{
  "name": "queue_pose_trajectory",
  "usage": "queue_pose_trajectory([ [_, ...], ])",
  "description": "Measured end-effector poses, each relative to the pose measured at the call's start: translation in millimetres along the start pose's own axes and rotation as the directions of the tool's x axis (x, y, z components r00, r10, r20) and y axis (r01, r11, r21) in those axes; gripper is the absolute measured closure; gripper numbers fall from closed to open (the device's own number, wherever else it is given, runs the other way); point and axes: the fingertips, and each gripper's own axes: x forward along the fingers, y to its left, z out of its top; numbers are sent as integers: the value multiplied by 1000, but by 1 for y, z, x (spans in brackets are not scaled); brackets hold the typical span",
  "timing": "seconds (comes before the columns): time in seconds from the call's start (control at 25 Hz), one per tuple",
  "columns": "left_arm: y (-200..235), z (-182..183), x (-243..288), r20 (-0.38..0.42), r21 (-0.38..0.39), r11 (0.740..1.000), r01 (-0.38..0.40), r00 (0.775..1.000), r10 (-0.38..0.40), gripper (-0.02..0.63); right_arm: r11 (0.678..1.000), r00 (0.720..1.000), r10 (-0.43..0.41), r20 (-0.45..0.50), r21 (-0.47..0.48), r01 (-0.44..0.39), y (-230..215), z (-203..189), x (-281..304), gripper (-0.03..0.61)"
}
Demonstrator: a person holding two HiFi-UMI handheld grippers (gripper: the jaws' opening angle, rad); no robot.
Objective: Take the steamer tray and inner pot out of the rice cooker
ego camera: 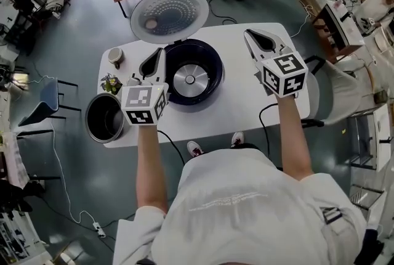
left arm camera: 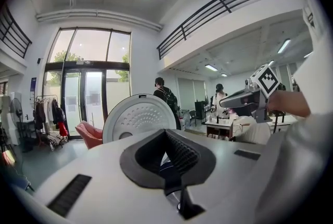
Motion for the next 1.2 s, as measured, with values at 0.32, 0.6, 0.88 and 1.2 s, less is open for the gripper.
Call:
queue_pose_trajectory([
  [0.32,-14,24,1,44,51,999,19,999,-21,598,997,1000,4,26,-80,-2,1,12,-16,552],
  [0.6,-27,46,-3,94,41,998,42,995,-46,598,992,999,-2,54,-124,8,3,26,-31,554],
  [0.88,-36,52,-9,96,98,995,28,995,-37,598,989,998,3,58,-148,6,8,29,-38,554],
  [1.2,-35,51,-13,93,96,995,21,995,-30,598,988,999,19,51,-152,-11,15,28,-35,554],
])
